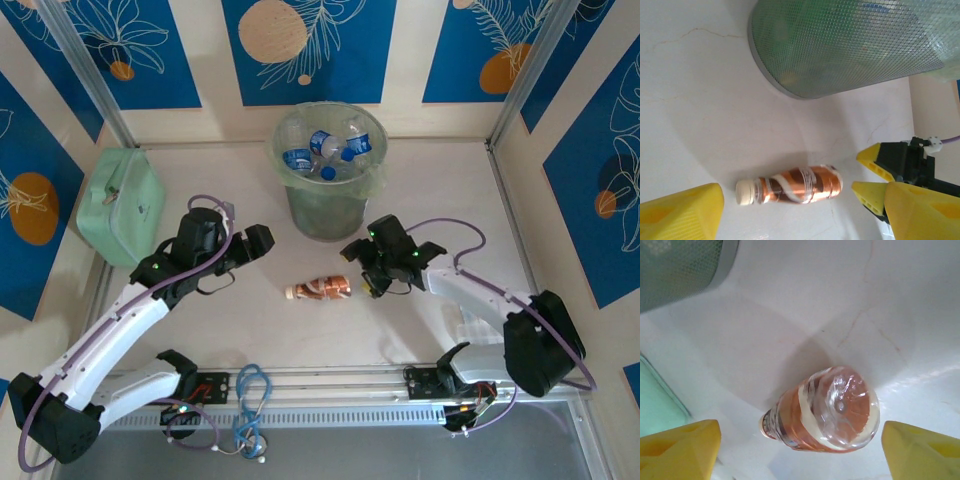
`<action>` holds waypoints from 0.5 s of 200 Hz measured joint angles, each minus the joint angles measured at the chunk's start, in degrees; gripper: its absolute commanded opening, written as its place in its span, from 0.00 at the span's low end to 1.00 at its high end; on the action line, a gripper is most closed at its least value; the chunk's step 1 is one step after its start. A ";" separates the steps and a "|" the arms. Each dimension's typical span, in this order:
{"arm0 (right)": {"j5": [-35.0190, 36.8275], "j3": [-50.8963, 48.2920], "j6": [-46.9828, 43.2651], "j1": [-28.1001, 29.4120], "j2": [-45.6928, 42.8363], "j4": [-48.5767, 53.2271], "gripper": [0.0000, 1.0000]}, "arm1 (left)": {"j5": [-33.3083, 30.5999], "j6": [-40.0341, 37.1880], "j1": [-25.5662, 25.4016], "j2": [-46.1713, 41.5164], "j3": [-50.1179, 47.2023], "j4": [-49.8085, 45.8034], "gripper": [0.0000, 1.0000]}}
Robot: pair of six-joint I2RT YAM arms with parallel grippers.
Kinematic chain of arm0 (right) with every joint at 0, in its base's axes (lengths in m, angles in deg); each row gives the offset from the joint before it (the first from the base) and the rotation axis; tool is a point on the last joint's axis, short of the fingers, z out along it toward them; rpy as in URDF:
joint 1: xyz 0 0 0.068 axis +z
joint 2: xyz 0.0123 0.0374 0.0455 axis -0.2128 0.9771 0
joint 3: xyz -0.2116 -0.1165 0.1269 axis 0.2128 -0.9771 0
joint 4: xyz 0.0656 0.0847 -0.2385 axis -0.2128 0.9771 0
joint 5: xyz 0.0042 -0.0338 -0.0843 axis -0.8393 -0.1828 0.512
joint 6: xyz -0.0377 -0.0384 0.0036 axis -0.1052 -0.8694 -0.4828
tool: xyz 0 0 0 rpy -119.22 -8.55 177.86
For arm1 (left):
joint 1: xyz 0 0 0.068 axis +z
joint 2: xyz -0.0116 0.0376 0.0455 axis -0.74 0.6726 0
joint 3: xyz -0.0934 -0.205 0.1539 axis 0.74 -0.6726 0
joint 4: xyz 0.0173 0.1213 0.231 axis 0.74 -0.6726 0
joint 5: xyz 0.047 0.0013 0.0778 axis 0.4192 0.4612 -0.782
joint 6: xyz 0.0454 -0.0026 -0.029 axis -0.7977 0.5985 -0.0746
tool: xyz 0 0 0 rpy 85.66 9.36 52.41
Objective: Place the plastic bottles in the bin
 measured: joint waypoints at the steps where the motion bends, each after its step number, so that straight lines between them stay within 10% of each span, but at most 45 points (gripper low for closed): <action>1: 0.00 0.07 -0.22 0.00 -0.02 0.24 0.85 | 0.00 0.02 0.02 0.00 -0.07 0.04 0.83; 100: -0.50 13.66 -19.10 17.40 4.79 24.98 0.89 | 4.57 2.16 0.17 3.67 -5.25 3.48 0.81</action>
